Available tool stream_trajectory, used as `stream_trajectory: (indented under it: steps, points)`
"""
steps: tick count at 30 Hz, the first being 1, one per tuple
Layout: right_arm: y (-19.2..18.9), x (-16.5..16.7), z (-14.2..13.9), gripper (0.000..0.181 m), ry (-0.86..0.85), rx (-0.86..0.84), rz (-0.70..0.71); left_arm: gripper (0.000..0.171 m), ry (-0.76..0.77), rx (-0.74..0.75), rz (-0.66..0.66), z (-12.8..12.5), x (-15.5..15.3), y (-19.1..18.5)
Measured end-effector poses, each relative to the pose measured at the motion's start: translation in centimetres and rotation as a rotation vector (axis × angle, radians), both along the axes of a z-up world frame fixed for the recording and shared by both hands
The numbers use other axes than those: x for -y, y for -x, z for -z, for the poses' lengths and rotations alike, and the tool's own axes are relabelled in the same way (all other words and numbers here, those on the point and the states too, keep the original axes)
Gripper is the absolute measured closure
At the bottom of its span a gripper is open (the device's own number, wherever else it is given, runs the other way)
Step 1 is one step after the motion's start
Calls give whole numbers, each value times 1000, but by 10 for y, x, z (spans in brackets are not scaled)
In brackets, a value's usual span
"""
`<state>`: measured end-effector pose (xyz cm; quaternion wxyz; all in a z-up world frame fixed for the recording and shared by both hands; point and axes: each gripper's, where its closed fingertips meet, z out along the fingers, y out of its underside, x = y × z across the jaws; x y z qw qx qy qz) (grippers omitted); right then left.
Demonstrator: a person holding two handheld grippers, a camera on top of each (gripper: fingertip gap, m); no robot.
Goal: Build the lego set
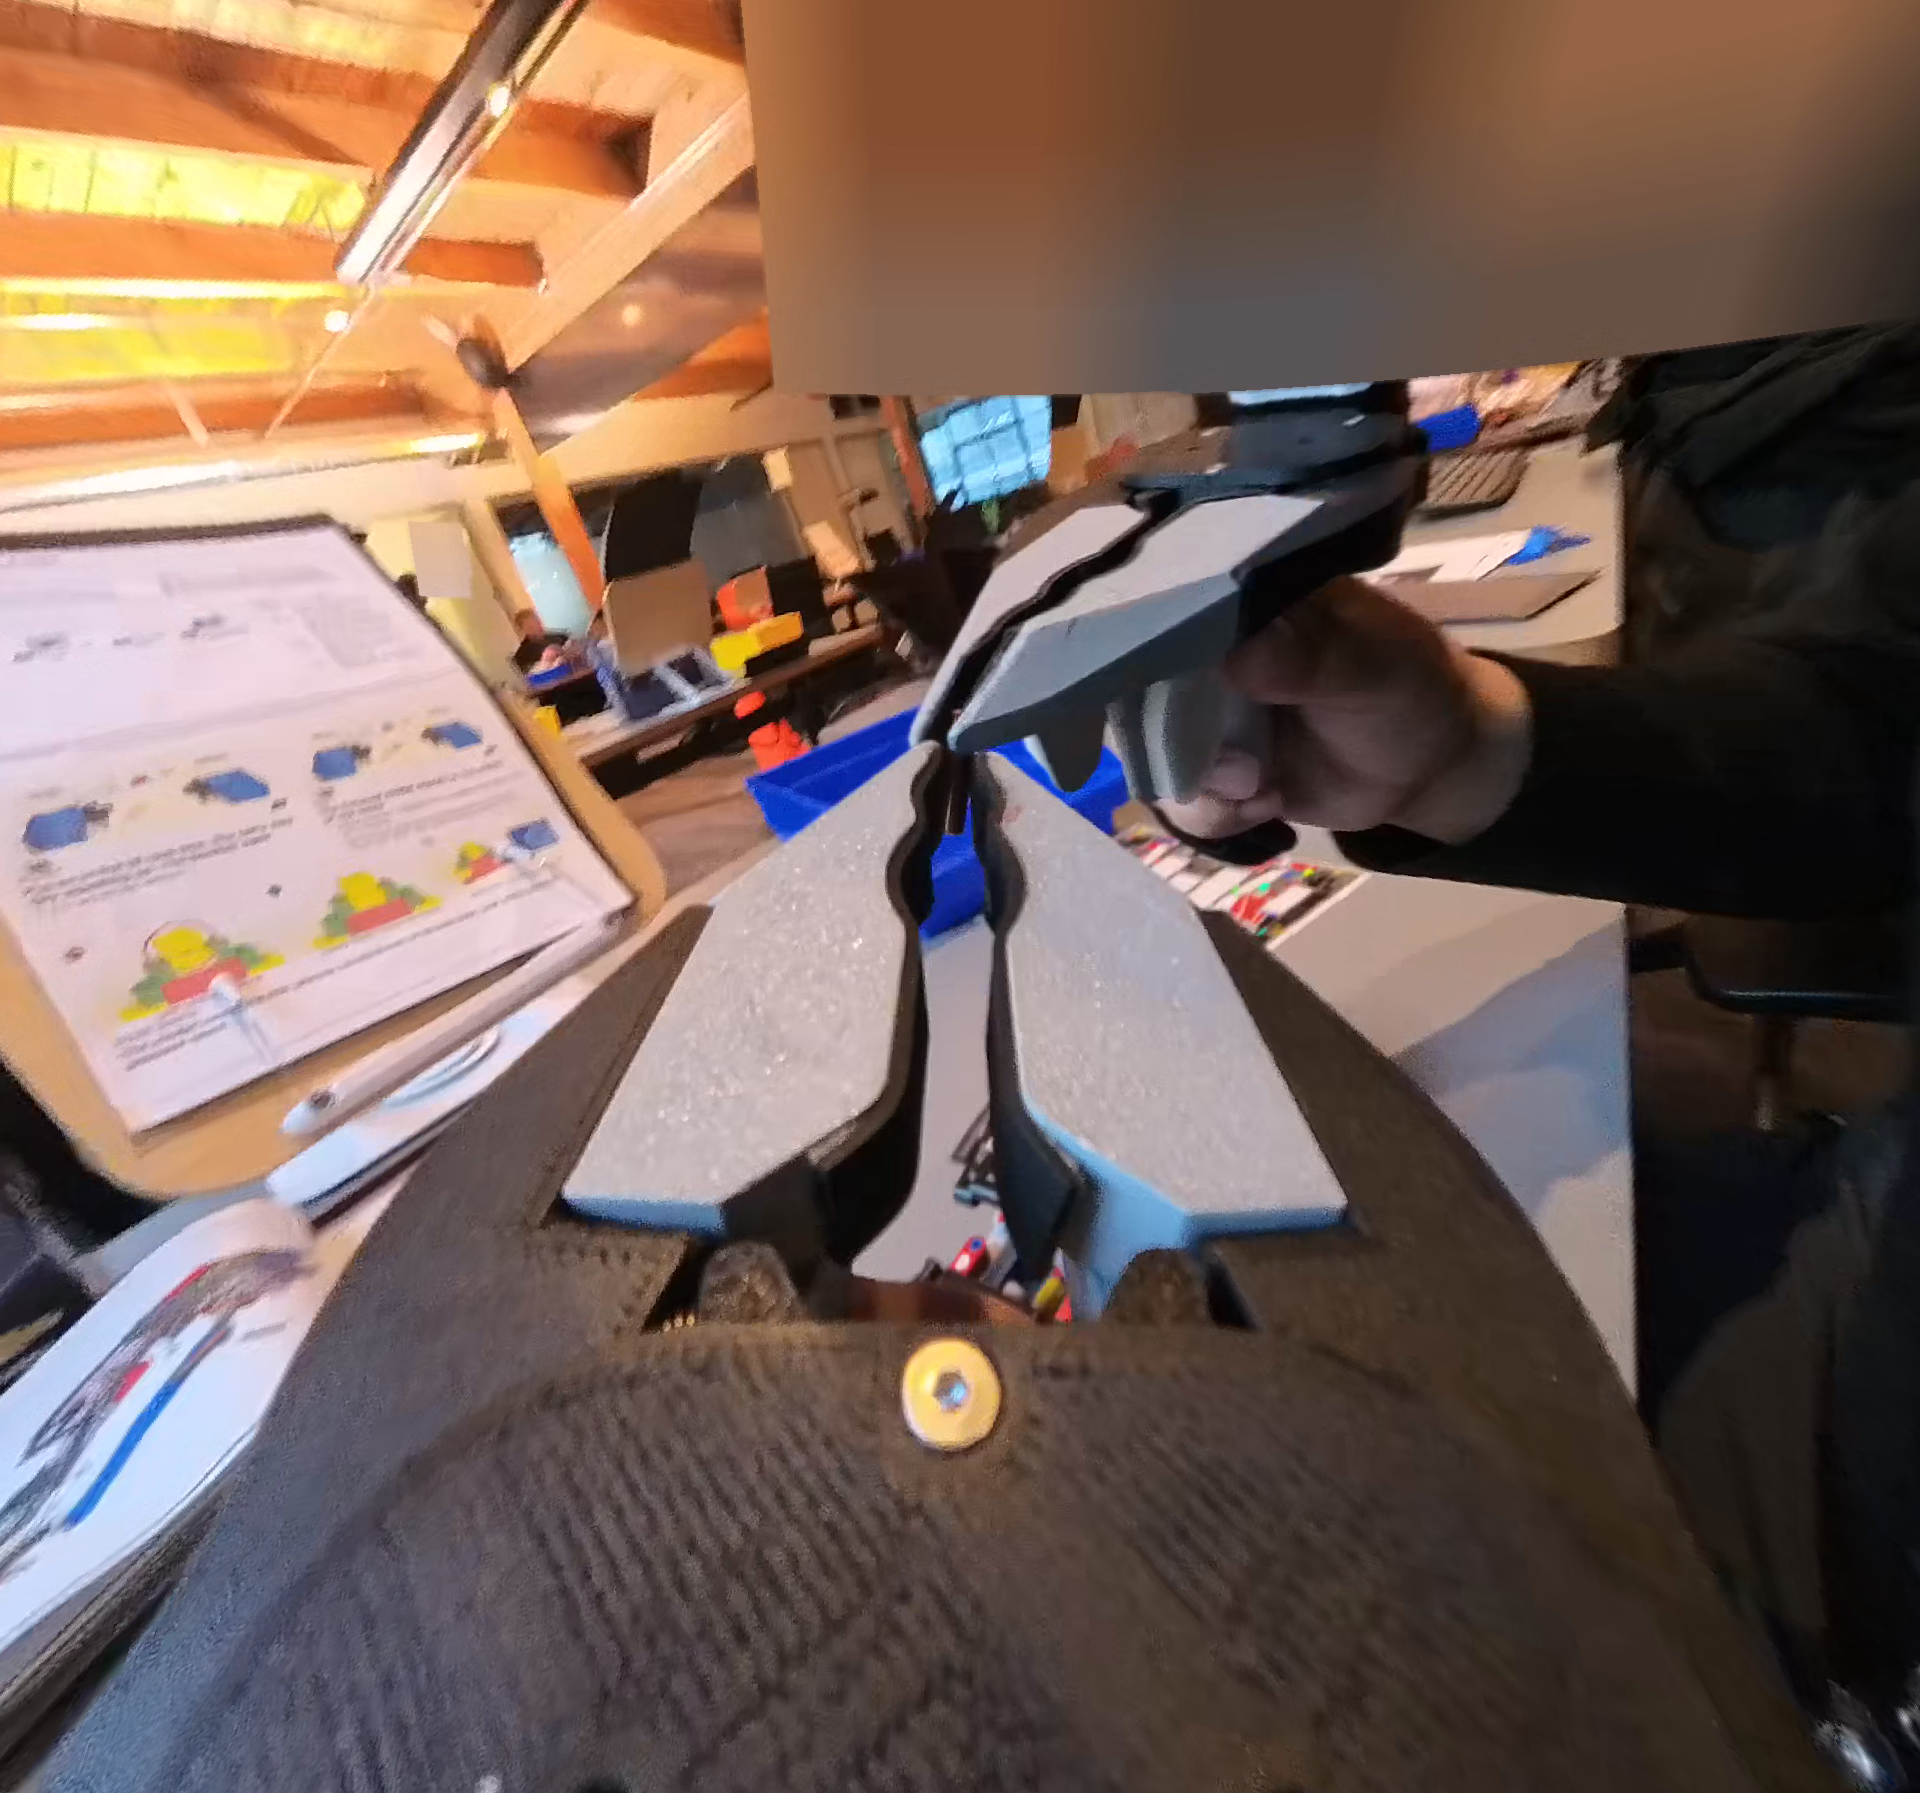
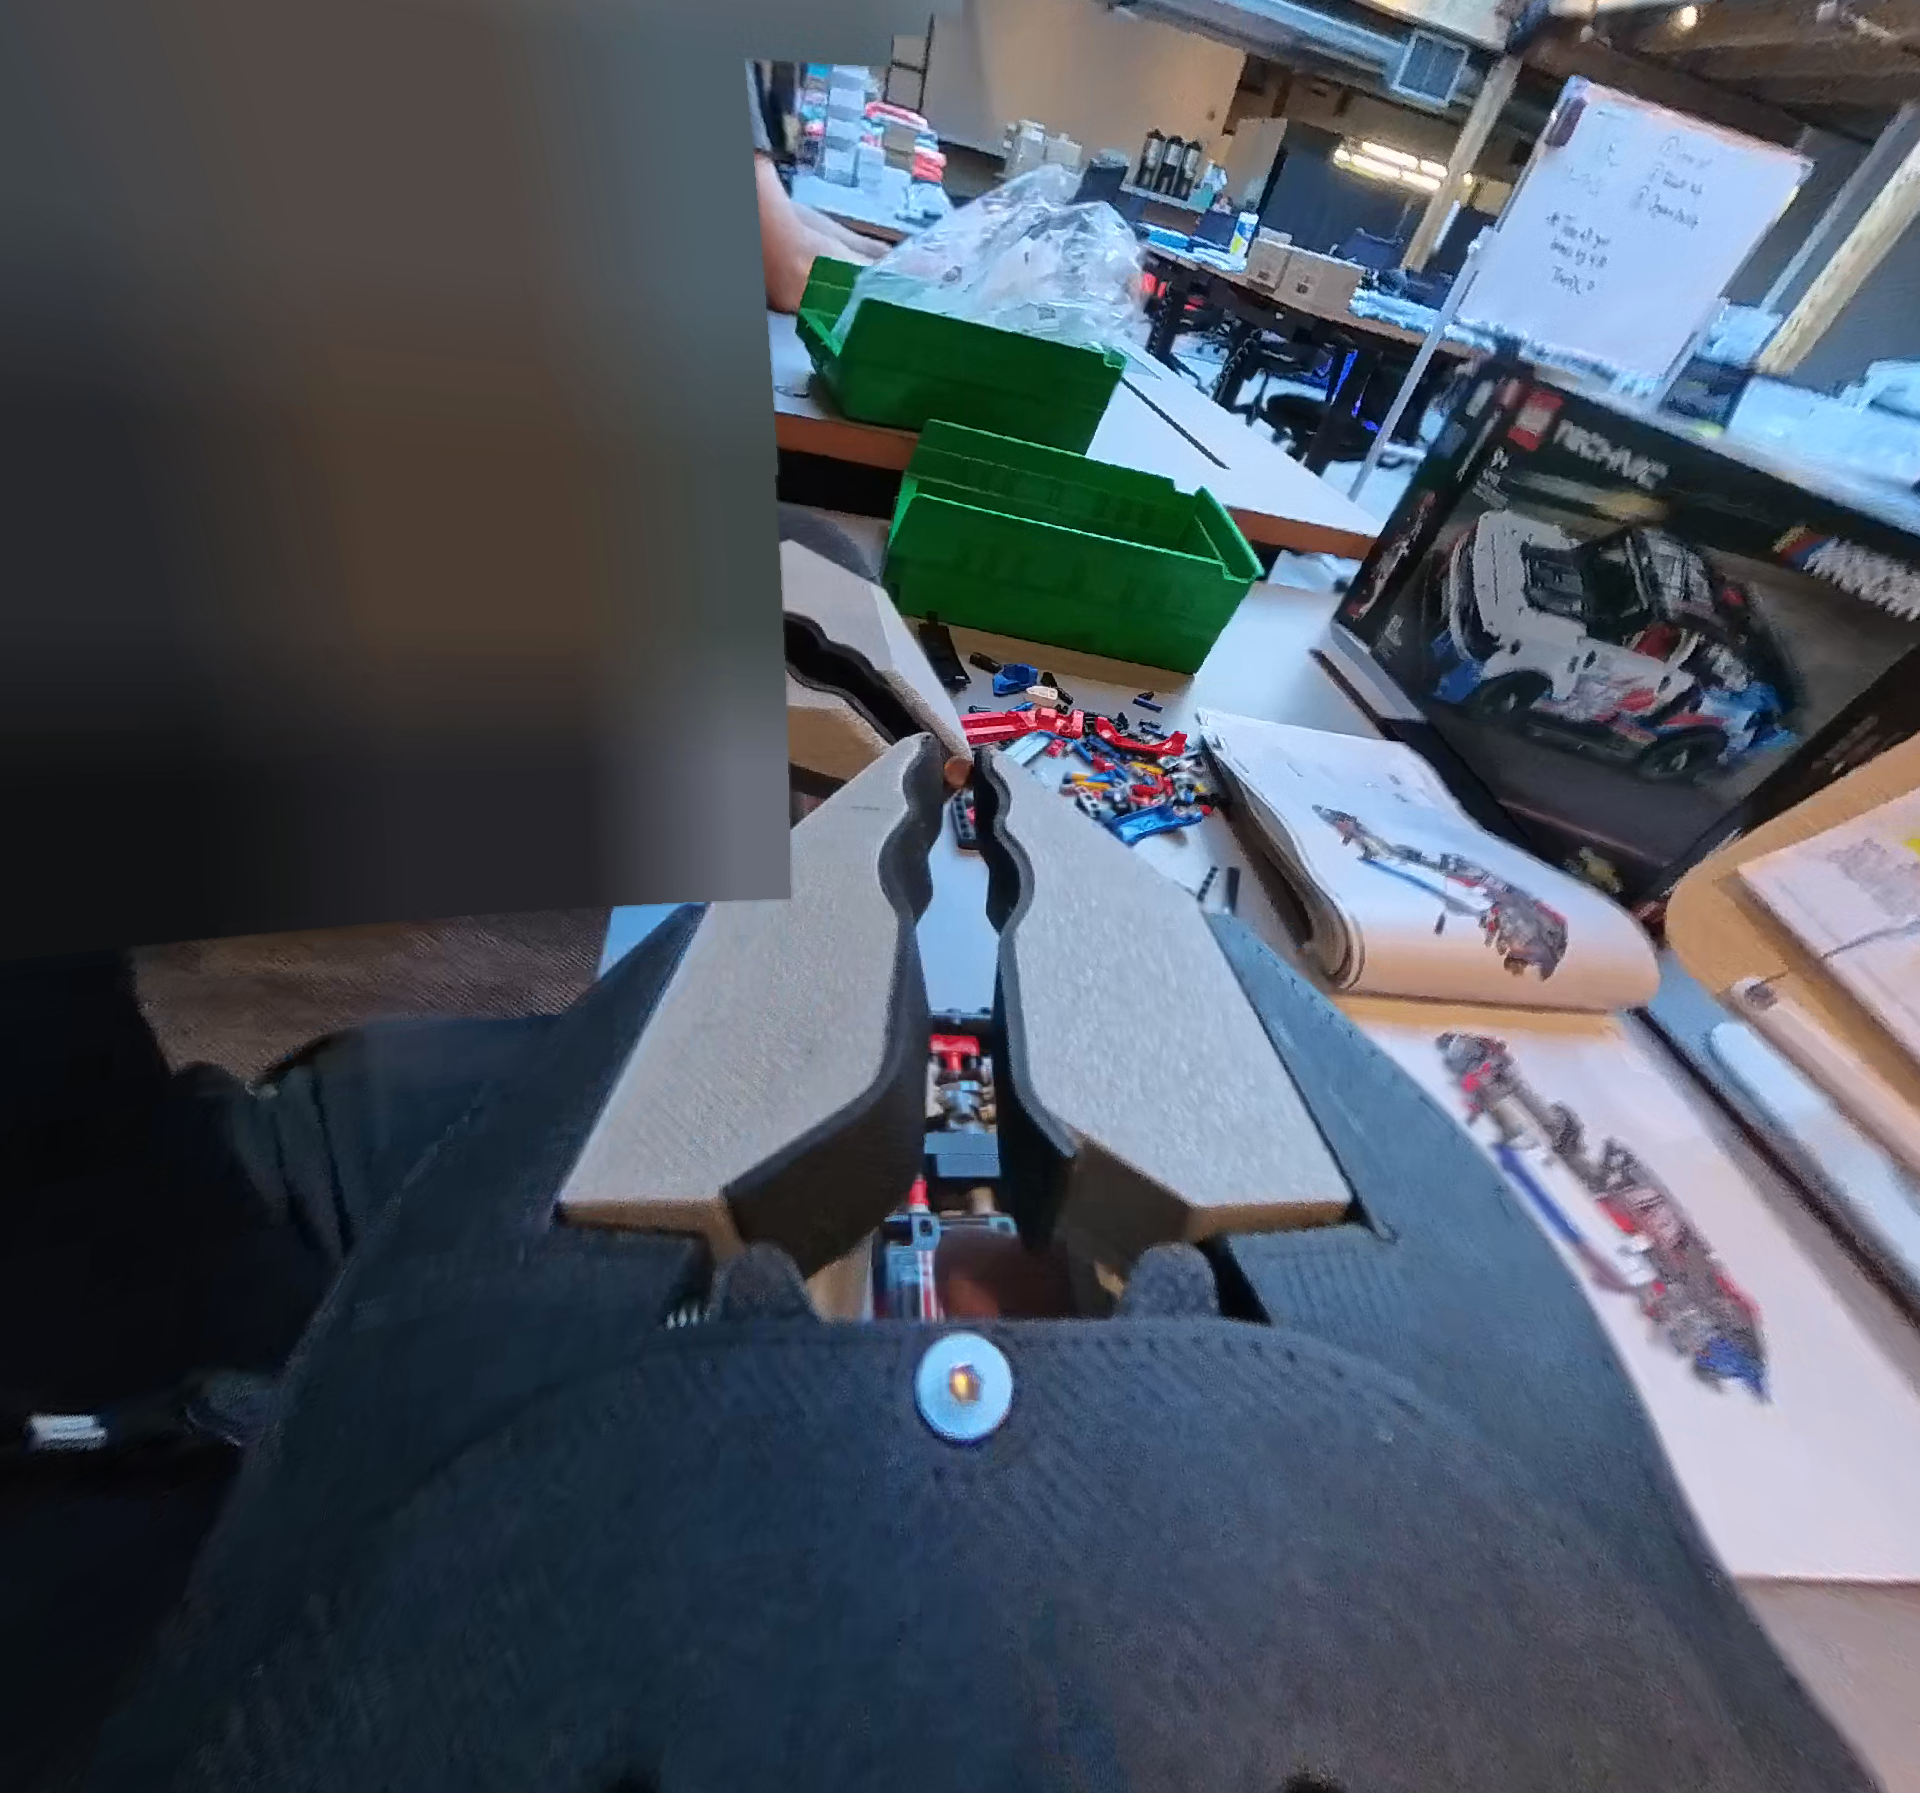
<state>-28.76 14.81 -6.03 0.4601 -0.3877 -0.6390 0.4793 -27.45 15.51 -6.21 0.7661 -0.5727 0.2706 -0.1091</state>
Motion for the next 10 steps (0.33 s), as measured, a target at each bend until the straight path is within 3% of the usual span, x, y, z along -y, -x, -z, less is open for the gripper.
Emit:
stream_trajectory:
  steps: [1, 8, 10]
  points:
    - [1, -6, 2, 177, 60, 8, 4, 171, 32, -12, -39, 2, -6, 2]
    - [8, -38, -7, 178, 812, 35, -192, 171, 108, -18, -251, -7, -31, 10]
    - [5, -53, -16, 178, 1033, -16, -262, 157, 71, -15, -284, -13, -30, 12]
